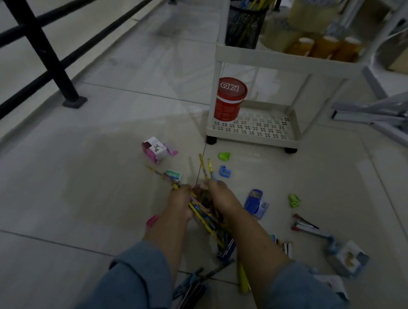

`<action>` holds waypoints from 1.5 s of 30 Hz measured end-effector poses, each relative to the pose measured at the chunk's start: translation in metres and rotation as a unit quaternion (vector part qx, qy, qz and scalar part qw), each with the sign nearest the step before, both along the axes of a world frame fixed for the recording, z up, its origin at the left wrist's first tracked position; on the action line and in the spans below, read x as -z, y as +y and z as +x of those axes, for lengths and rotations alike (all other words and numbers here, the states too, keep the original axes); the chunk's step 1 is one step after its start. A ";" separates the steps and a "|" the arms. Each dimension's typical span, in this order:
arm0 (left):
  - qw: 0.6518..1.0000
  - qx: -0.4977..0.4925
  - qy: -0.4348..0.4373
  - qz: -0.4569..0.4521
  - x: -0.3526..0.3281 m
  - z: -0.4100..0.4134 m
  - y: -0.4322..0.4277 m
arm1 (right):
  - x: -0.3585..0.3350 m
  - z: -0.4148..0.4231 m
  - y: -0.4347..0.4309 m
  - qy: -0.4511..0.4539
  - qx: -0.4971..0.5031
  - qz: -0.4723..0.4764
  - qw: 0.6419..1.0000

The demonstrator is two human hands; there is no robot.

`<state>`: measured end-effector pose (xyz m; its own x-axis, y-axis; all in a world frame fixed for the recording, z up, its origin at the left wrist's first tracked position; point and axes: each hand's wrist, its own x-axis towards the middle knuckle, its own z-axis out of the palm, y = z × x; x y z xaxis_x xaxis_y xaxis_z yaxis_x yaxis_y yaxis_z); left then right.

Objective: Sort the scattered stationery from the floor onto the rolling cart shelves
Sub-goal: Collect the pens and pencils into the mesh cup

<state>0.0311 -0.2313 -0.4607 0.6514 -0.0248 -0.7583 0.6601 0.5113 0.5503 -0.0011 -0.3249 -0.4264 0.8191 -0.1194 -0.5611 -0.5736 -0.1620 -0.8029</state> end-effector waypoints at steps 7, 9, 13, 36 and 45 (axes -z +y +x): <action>0.995 0.059 -0.051 0.056 0.006 -0.007 -0.019 | 0.004 0.000 -0.001 -0.013 -0.036 -0.079 0.996; 0.993 0.065 -0.072 0.067 0.005 -0.012 -0.024 | 0.010 0.001 0.001 -0.033 -0.044 -0.123 0.991; 0.988 0.091 -0.083 0.092 0.007 -0.013 -0.021 | 0.015 -0.005 0.004 -0.064 -0.056 -0.119 0.989; 0.963 -0.246 -0.100 0.036 -0.029 0.025 -0.006 | 0.009 0.000 -0.024 0.008 0.342 0.270 0.900; 0.926 -0.365 -0.099 0.025 -0.039 0.032 -0.016 | 0.003 0.001 -0.020 -0.057 0.359 0.276 0.890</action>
